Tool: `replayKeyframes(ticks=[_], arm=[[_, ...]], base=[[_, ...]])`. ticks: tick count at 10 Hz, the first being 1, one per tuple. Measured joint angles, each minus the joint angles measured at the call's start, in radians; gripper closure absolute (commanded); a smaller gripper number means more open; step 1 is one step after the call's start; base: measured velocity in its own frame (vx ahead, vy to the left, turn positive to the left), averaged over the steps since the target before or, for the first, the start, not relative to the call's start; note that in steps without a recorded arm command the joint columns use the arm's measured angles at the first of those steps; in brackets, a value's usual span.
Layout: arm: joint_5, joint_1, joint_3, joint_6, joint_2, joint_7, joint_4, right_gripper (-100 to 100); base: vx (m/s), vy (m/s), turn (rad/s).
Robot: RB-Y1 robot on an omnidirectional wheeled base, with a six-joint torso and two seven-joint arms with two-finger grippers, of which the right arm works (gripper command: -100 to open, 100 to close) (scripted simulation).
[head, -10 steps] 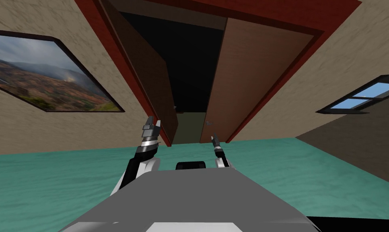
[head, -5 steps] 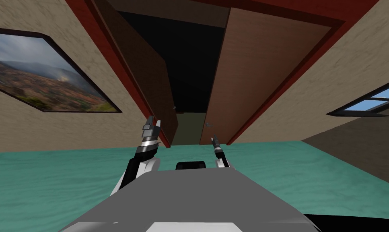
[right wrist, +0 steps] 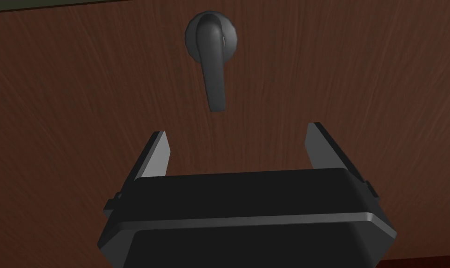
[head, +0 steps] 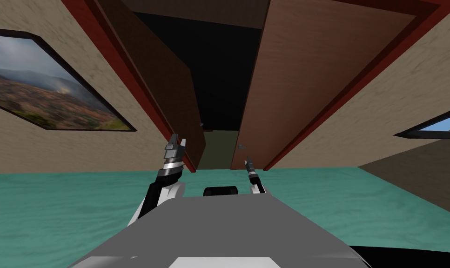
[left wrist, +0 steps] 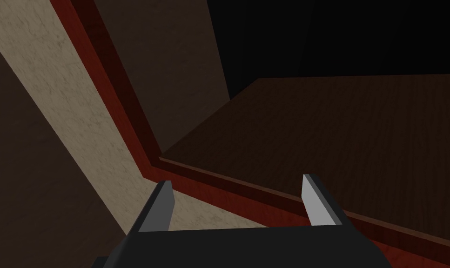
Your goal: Push the door open
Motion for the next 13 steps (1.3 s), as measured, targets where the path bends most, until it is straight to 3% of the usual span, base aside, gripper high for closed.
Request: replayKeyframes(ticks=[3,12,13], arm=[[-0.005,-0.015,0.005,-0.01,-0.006,-0.002,0.046,-100],[-0.003,-0.047,-0.02,-0.017,0.025,0.019,0.094,-100],[-0.003,-0.048,-0.02,-0.018,0.026,0.02,0.094,100]], base=[[0.094,-0.044,0.028],[0.179,-0.025,0.027],[-0.009,0.004,-0.007]])
